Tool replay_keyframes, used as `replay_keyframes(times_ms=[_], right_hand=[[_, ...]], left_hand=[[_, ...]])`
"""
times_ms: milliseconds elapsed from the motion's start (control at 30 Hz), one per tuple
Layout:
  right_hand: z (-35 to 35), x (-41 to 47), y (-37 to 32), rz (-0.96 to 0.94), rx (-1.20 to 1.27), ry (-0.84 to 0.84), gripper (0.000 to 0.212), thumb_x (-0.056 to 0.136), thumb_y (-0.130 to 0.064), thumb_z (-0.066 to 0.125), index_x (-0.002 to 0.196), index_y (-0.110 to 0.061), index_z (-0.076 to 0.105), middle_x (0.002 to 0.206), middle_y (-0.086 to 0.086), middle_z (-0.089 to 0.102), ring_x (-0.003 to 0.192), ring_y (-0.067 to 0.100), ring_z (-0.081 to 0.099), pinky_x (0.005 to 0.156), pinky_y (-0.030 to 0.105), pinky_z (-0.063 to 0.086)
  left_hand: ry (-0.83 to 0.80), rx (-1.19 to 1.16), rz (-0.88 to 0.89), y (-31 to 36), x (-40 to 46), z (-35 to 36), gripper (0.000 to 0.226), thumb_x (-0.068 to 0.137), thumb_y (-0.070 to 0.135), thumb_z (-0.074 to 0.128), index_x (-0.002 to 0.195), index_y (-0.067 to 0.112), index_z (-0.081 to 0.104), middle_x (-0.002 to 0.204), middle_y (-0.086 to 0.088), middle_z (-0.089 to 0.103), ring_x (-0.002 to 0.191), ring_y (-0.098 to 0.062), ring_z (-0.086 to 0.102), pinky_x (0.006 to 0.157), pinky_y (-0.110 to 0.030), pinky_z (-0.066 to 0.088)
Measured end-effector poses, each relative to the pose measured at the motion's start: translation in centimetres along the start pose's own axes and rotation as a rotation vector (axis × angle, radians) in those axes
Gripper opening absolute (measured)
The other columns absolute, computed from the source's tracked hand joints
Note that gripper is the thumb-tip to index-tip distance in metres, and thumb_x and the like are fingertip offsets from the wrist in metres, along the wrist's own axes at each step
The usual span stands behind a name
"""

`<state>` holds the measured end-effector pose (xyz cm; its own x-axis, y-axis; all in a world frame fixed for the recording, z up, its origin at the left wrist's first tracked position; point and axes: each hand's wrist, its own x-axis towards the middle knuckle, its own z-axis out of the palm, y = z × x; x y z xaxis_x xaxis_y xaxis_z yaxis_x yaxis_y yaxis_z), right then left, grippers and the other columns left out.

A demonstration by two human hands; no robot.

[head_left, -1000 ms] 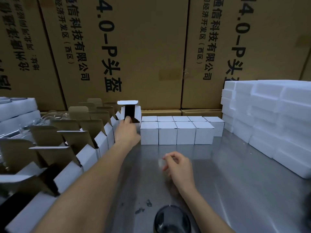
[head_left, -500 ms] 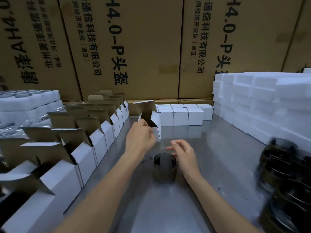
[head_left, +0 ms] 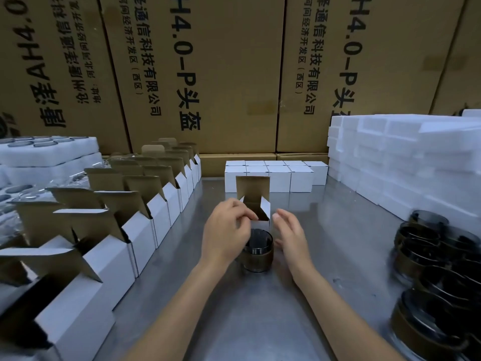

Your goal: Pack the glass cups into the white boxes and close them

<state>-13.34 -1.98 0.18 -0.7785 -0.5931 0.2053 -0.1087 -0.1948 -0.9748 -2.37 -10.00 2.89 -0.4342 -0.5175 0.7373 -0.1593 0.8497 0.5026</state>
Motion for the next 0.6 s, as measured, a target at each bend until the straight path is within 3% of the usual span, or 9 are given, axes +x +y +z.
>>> replay_keyframes(times_ms=[100, 133, 233, 333, 433, 600], right_hand=[[-0.1, 0.0, -0.1, -0.008, -0.005, -0.022, 0.032, 0.094, -0.033, 0.055, 0.125, -0.024, 0.053, 0.122, -0.012, 0.055, 0.120, 0.009, 0.050, 0.108, 0.042, 0.039], [-0.1, 0.0, -0.1, -0.006, 0.001, -0.029, 0.036, 0.093, -0.035, 0.056, 0.127, -0.023, 0.053, 0.125, -0.011, 0.054, 0.121, 0.009, 0.049, 0.108, 0.041, 0.039], [-0.1, 0.0, 0.0, -0.013, 0.003, -0.063, 0.045, 0.091, -0.039, 0.058, 0.132, -0.022, 0.050, 0.129, -0.011, 0.053, 0.120, 0.006, 0.049, 0.105, 0.035, 0.041], [-0.1, 0.0, -0.2, -0.033, -0.009, -0.103, 0.039, 0.088, -0.042, 0.061, 0.124, -0.031, 0.050, 0.114, -0.026, 0.052, 0.105, -0.008, 0.051, 0.088, 0.017, 0.044], [-0.1, 0.1, -0.1, -0.031, -0.018, -0.095, 0.039, 0.086, -0.043, 0.064, 0.120, -0.034, 0.050, 0.110, -0.028, 0.052, 0.102, -0.008, 0.051, 0.084, 0.016, 0.043], [0.0, 0.2, 0.1, -0.051, -0.064, -0.025, 0.039, 0.089, -0.046, 0.058, 0.122, -0.025, 0.056, 0.113, -0.016, 0.058, 0.105, -0.001, 0.053, 0.075, 0.010, 0.040]], left_hand=[[0.193, -0.299, -0.282, -0.4, 0.0, 0.2, 0.025, 0.085, 0.002, 0.058, 0.092, 0.024, 0.068, 0.102, 0.006, 0.059, 0.093, -0.008, 0.056, 0.080, -0.028, 0.050], [0.168, -0.399, -0.394, -0.7, 0.1, 0.3, 0.025, 0.087, 0.007, 0.060, 0.105, 0.024, 0.065, 0.114, 0.005, 0.058, 0.102, -0.009, 0.055, 0.086, -0.028, 0.048], [-0.058, -0.618, -0.606, -1.1, 0.0, 0.7, 0.052, 0.090, 0.030, 0.062, 0.139, 0.028, 0.044, 0.140, 0.008, 0.045, 0.127, -0.008, 0.041, 0.100, -0.025, 0.033], [-0.153, -0.661, -0.613, -1.0, -0.3, 1.4, 0.064, 0.087, 0.037, 0.064, 0.144, 0.027, 0.037, 0.142, 0.007, 0.044, 0.123, -0.003, 0.040, 0.091, -0.016, 0.034], [-0.136, -0.554, -0.569, -0.9, -0.3, 1.6, 0.065, 0.084, 0.041, 0.067, 0.142, 0.028, 0.039, 0.131, 0.011, 0.049, 0.115, -0.002, 0.045, 0.076, -0.007, 0.035], [-0.060, -0.396, -0.526, -0.9, -0.3, 1.4, 0.048, 0.090, 0.046, 0.057, 0.135, 0.035, 0.043, 0.118, 0.012, 0.056, 0.108, -0.007, 0.051, 0.078, -0.016, 0.038]])
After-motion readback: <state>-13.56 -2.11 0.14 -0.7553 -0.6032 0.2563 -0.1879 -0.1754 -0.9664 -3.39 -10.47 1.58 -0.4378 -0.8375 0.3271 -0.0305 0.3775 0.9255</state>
